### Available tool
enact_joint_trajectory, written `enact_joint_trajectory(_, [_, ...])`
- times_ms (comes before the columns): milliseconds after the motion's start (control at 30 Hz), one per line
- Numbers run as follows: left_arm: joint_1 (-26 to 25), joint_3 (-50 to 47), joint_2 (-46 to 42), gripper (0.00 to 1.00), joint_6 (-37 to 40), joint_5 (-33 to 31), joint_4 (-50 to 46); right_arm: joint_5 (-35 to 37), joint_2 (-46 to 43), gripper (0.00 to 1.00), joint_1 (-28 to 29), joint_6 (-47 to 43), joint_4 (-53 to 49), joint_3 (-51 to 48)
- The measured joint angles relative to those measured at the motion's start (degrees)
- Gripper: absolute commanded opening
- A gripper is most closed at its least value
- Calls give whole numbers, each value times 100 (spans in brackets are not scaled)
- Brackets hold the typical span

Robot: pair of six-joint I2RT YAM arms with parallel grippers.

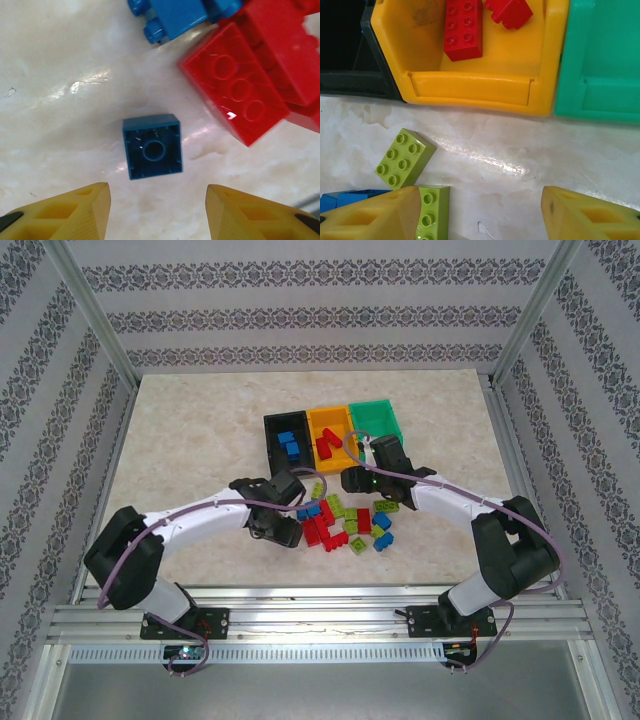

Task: Sort the legos into containers by color
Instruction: Pick up the lego from the middle-left of the table.

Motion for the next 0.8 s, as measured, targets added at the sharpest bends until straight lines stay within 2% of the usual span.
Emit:
enact_joint_trajectory(233, [-48,260,682,53,7,-223,-48,-17,0,65,-22,2,26,-7])
enact_joint_trajectory(367, [-74,483,984,44,44,-254,-59,-20,0,65,-22,2,28,-28])
enact_joint_trajectory(500, [-74,496,1102,43,66,-319,-81,-20,0,65,-22,2,26,-50])
enact_joint_trajectory(767, [-74,669,1113,64,59,-723,-181,-61,0,65,-22,2,28,-52])
enact_joint_trajectory(800, [-72,710,1113,65,44,-778,-168,-68,0,65,-22,2,28,-52])
